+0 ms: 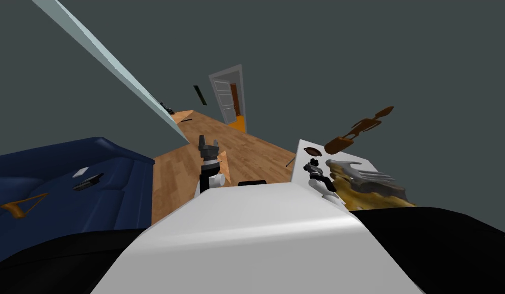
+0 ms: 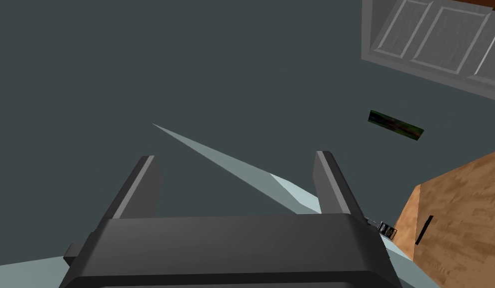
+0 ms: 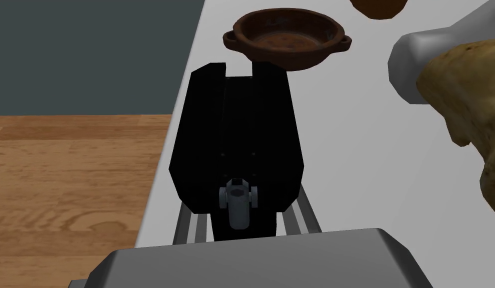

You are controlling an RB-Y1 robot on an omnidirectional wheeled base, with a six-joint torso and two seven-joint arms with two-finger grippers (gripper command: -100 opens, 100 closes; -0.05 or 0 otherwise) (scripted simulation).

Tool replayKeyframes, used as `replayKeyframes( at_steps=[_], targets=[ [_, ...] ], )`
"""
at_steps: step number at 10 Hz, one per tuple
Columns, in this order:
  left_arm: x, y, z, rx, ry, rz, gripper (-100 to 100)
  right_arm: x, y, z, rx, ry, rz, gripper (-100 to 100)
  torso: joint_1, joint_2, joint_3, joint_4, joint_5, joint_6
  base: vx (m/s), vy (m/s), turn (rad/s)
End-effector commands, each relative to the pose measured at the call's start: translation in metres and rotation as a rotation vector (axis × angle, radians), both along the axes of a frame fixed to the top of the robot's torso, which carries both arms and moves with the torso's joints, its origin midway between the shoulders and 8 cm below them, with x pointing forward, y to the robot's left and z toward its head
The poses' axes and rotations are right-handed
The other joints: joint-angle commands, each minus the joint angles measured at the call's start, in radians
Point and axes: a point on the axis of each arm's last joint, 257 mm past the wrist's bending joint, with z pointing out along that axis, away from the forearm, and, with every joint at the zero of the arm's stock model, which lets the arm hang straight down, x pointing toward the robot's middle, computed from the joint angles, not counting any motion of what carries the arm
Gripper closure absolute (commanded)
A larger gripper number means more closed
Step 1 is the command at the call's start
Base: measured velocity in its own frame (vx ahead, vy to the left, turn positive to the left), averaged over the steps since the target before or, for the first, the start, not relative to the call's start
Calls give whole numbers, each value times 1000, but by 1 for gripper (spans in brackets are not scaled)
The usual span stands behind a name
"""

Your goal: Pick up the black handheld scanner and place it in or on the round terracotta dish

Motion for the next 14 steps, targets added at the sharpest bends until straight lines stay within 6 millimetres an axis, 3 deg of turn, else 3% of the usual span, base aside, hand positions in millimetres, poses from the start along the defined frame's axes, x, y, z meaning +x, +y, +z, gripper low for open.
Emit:
replayKeyframes(
  at_steps=[1,7,14],
  targets=[
    [0,0,0,0,0,0,0,-5,-5,-5,8,37,-5,100,0,0,0,0,0,0,44,135,-104],
    [0,0,0,0,0,0,0,-23,-24,-15,32,142,-17,100,-1,-3,-2,-2,1,2,60,96,-127],
    [0,0,0,0,0,0,0,-42,-45,-17,57,251,-14,100,-6,-3,-2,-1,0,0,61,37,-118]
  ],
)
